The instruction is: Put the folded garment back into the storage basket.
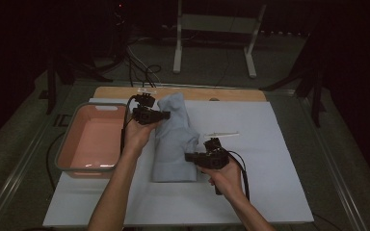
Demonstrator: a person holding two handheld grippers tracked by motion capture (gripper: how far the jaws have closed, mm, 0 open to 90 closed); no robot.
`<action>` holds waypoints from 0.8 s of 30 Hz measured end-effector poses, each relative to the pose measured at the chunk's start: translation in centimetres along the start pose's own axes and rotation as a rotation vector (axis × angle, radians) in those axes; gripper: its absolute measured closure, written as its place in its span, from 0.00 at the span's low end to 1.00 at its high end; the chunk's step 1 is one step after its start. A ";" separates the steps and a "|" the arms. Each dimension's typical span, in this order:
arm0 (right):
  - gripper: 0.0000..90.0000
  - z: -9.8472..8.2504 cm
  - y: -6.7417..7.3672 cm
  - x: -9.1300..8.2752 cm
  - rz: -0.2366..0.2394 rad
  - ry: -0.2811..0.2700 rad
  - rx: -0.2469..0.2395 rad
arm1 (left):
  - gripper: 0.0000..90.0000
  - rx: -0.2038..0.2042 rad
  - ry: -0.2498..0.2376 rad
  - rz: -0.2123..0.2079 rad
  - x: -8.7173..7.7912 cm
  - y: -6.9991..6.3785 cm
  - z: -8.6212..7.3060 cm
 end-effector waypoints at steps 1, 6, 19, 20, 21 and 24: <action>0.92 0.1 0.0 0.0 -0.001 0.001 0.001 | 0.97 -0.001 0.000 0.000 -0.1 0.1 0.1; 0.92 0.7 0.3 0.3 0.005 -0.004 -0.007 | 0.97 -0.001 0.000 -0.001 -0.3 0.4 0.4; 0.92 2.3 0.8 1.0 0.008 -0.015 -0.019 | 0.97 -0.001 -0.016 0.001 -1.2 1.0 1.3; 0.92 2.4 0.9 1.1 0.008 -0.013 -0.020 | 0.97 -0.003 -0.019 0.003 -1.3 1.0 1.4; 0.92 2.4 0.9 1.2 0.009 -0.016 -0.017 | 0.97 -0.005 -0.024 0.002 -1.4 1.0 1.4; 0.92 2.6 1.0 1.4 0.010 -0.021 -0.016 | 0.97 -0.004 -0.028 0.005 -1.6 1.2 1.6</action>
Point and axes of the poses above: each handheld gripper's, and its own axes: x roughly forward along the jaws, z roughly out of its top, y roughly to its left, the point moved 2 cm from there along x, roughly forward along the jaws, and after that the axes turned 14 degrees about -x, right-handed, at the moved point
